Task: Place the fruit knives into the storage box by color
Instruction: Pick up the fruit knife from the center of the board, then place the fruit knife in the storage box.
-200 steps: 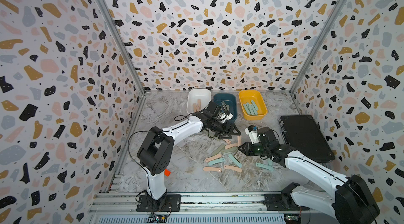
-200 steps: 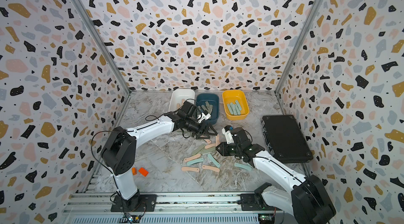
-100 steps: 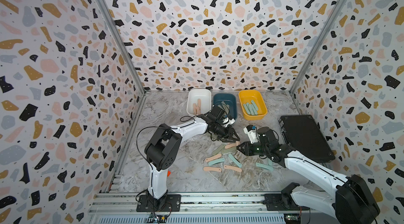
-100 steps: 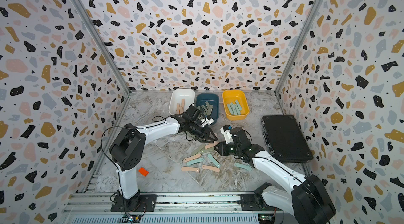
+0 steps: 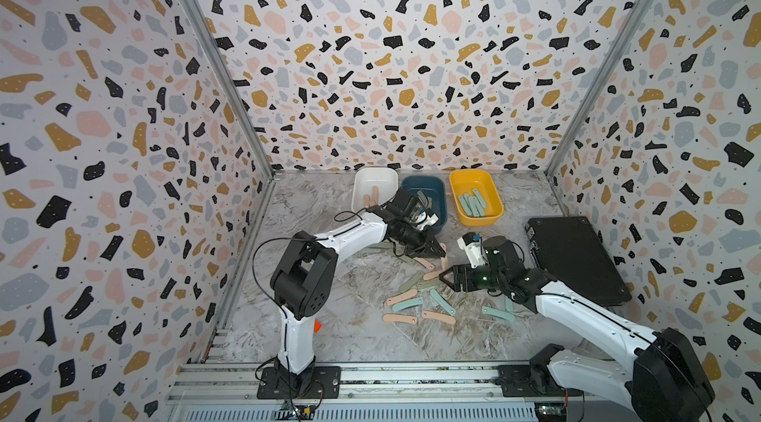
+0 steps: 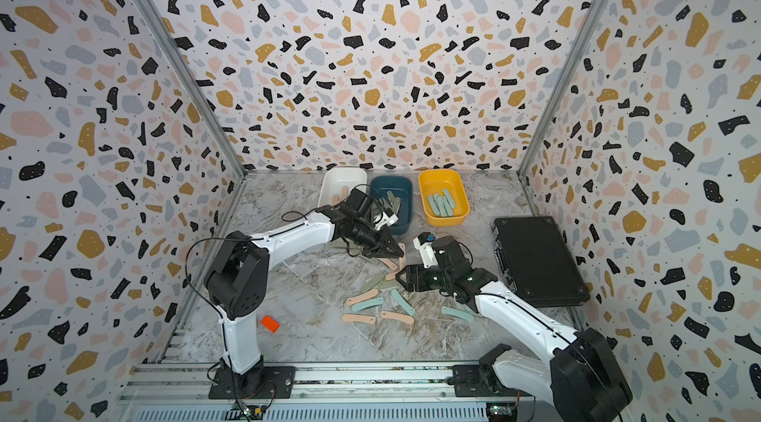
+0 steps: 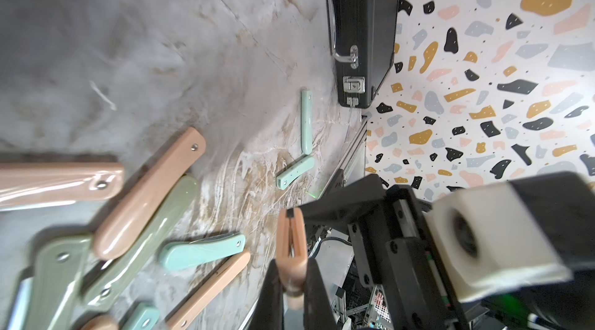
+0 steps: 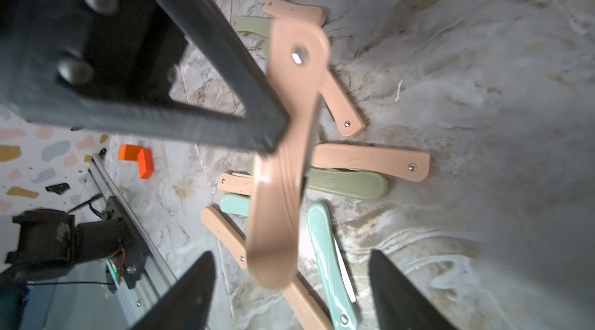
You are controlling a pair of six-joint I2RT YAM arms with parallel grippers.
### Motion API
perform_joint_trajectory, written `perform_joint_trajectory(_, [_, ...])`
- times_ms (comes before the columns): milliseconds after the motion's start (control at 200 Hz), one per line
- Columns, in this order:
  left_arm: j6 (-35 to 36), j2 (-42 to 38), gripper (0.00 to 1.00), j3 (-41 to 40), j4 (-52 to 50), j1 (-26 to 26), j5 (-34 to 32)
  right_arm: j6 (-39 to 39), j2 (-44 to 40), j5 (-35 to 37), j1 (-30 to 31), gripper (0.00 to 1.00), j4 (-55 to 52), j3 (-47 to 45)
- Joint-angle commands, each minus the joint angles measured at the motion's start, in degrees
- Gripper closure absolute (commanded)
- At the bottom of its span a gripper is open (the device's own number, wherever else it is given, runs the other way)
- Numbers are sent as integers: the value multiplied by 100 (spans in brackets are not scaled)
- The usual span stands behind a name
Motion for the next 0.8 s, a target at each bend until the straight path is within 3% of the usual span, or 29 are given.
perform_joint_trajectory(0, [731,220,100,942,-1217,770,-414,-309,202,376,31,6,-268,94])
perform_joint_trajectory(90, [1472,643,100,2188,-2715,1236,-1617,-521,543,502,23,0,-347,273])
perform_joint_trajectory(250, [1720,1800,100,4180,-4031,1860,-2914,-736,1219,739,23,0,-899,817])
perform_joint_trajectory(385, [1734,2670,100,5631,-4497,2034,-3376,-786,1174,760,23,0,-847,718])
perform_joint_trajectory(606, [1727,3240,100,6081,-3658,2075,-3467,-741,1039,710,14,0,-739,500])
perform_joint_trajectory(796, [1815,3421,98,5896,-2623,2070,-3179,-690,949,643,15,0,-719,523])
